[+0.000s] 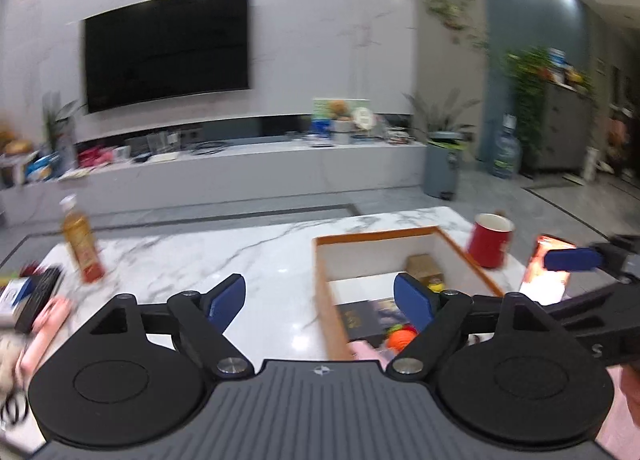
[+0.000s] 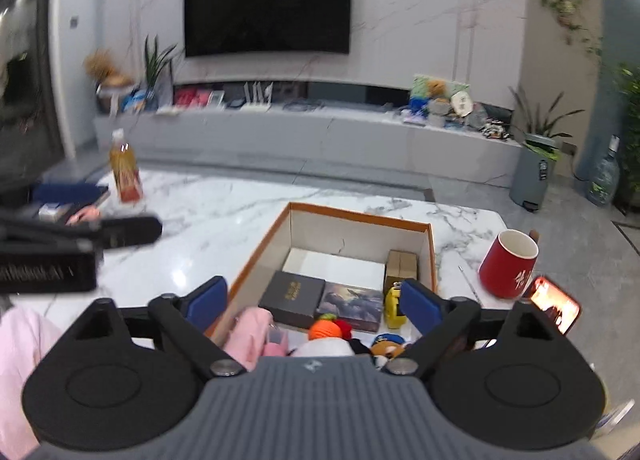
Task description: Organize objects
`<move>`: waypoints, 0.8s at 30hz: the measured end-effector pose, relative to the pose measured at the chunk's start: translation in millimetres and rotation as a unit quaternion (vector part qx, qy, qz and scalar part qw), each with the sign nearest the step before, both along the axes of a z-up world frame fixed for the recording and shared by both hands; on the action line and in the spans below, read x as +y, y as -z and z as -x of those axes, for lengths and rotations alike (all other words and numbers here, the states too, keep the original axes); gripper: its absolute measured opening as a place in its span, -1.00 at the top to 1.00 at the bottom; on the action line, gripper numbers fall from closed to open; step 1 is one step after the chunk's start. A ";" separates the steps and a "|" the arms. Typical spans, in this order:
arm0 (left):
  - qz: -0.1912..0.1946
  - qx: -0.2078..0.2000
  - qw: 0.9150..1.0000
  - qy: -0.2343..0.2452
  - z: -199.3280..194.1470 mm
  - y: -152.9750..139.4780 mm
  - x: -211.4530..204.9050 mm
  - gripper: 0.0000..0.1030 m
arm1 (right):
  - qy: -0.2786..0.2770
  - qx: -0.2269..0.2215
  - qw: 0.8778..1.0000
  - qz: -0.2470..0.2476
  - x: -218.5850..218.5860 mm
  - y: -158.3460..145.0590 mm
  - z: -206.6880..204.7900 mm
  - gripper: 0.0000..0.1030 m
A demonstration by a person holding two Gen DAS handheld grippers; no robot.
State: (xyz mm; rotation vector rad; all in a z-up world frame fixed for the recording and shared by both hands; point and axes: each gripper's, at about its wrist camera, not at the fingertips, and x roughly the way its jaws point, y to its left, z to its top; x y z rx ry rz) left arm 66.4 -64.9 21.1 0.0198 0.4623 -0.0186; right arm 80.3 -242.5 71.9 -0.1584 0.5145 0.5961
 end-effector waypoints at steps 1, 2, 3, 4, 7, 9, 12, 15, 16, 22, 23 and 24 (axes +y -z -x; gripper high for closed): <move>-0.004 0.002 1.000 -0.011 -1.5 4.9 -0.4 -0.88 | 0.008 -0.005 1.000 -0.001 2.0 3.2 4.1 -0.87; -0.010 0.004 1.000 -0.018 -2.5 8.8 0.1 -0.88 | 0.015 -0.013 1.000 -0.002 4.1 7.0 8.8 -0.88; -0.013 0.004 1.000 -0.022 -1.2 11.3 1.6 -0.88 | 0.021 -0.018 1.000 -0.003 5.3 10.7 12.7 -0.88; -0.013 0.001 1.000 -0.026 1.0 13.0 4.2 -0.88 | 0.028 -0.023 0.999 -0.002 5.9 14.4 15.5 -0.88; -0.012 -0.010 0.999 -0.041 8.4 21.4 11.4 -0.88 | 0.083 -0.027 0.996 -0.006 2.8 27.0 17.2 -0.88; -0.023 -0.011 0.999 -0.043 12.9 27.4 12.8 -0.88 | 0.107 -0.013 0.994 -0.022 -3.3 34.6 13.5 -0.88; -0.030 -0.002 0.999 -0.043 17.1 37.0 13.9 -0.88 | 0.123 0.009 0.991 -0.043 -11.7 44.3 10.7 -0.88; -0.027 0.008 0.998 -0.047 18.1 45.0 13.7 -0.88 | 0.131 0.017 0.990 -0.043 -14.6 51.2 8.7 -0.89; -0.026 0.009 0.999 -0.047 18.0 46.8 13.3 -0.88 | 0.134 0.017 0.990 -0.042 -15.0 52.8 8.7 -0.89; -0.028 0.024 0.999 -0.039 15.8 56.5 9.2 -0.88 | 0.143 0.013 0.988 -0.051 -17.1 59.0 5.9 -0.90; -0.027 0.027 0.999 -0.037 15.1 58.1 8.8 -0.88 | 0.145 0.014 0.988 -0.053 -17.4 60.1 5.2 -0.90; -0.027 0.029 0.999 -0.037 14.1 59.2 8.3 -0.88 | 0.146 0.016 0.988 -0.054 -17.3 61.0 3.9 -0.90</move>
